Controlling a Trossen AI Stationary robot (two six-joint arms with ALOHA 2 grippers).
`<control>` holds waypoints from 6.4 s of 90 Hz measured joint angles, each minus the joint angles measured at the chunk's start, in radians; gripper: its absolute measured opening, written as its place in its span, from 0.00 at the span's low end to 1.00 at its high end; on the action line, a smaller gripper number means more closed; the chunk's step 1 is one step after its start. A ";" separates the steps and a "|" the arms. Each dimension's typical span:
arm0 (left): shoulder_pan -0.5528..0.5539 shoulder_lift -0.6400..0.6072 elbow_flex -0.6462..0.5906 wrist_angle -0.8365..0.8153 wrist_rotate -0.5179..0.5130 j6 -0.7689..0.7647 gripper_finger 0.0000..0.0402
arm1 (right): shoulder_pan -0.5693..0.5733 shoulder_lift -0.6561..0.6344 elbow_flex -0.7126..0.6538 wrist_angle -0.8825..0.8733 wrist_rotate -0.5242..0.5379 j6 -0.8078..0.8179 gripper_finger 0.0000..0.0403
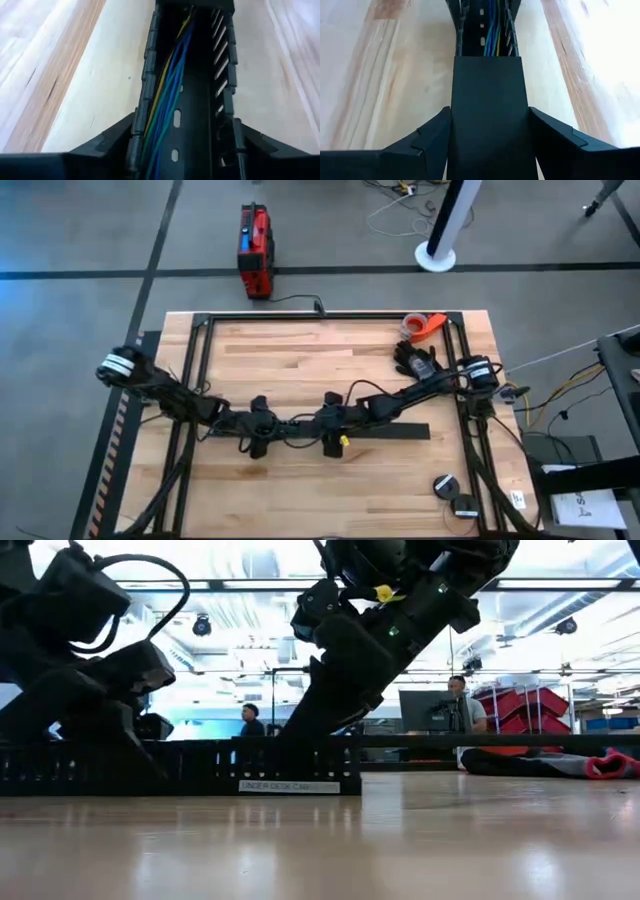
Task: Ziptie cables
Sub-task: Close the black cable duct
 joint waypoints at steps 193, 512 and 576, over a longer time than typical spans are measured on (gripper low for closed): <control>0.004 0.000 0.012 0.098 -0.044 -0.011 0.59 | -0.005 -0.027 0.003 -0.003 0.036 0.107 0.54; -0.026 -0.025 -0.023 0.021 0.041 0.011 0.57 | -0.004 0.119 0.263 -0.142 -0.028 0.041 0.53; -0.025 -0.021 -0.045 0.079 0.022 -0.029 0.58 | 0.002 0.122 0.282 -0.166 -0.033 0.124 0.53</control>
